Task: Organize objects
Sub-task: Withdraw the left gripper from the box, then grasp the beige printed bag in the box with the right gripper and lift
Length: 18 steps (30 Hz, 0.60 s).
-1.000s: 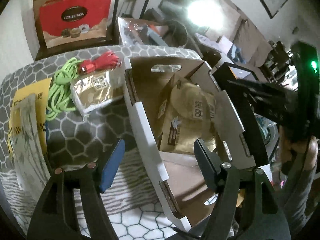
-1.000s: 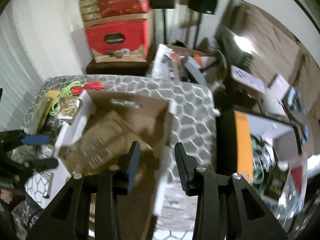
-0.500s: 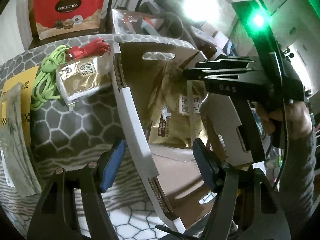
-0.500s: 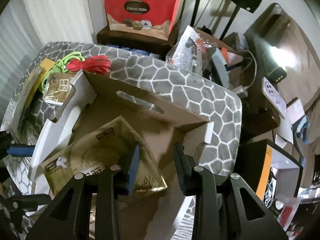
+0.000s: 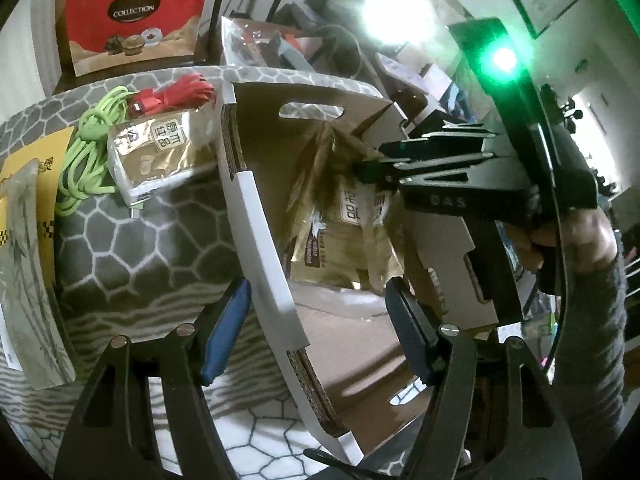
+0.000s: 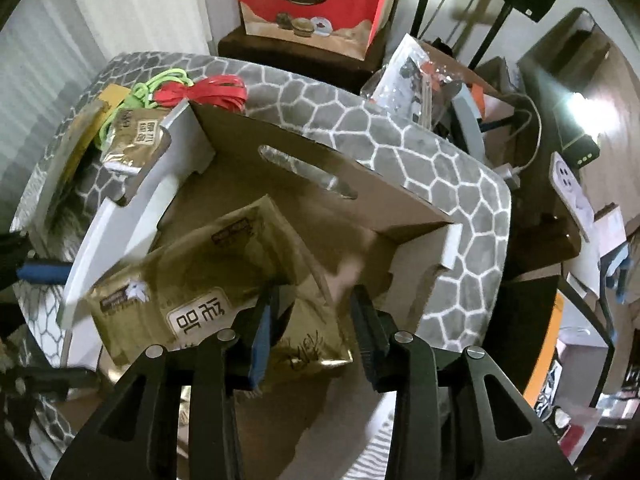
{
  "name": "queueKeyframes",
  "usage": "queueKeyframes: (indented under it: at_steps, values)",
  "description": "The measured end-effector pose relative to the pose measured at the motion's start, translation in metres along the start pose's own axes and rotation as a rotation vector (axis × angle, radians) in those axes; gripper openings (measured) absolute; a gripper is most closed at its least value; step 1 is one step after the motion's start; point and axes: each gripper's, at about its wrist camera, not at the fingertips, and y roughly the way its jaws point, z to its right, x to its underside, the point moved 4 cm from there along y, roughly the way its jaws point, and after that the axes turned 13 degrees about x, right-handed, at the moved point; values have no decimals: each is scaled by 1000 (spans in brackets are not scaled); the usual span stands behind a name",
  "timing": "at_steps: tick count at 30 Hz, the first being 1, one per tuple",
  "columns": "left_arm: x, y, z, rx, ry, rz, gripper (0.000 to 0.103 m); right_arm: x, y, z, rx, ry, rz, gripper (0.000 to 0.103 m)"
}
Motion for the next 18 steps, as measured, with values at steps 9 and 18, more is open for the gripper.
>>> queueKeyframes:
  at_steps: [9,18]
  values:
    - [-4,-10,-3,-27,-13,35,66,1,-6,18,-10,156,-8,7]
    - [-24,-30,13,-19,4,86,66,-3,-54,39,-58,391,55,6]
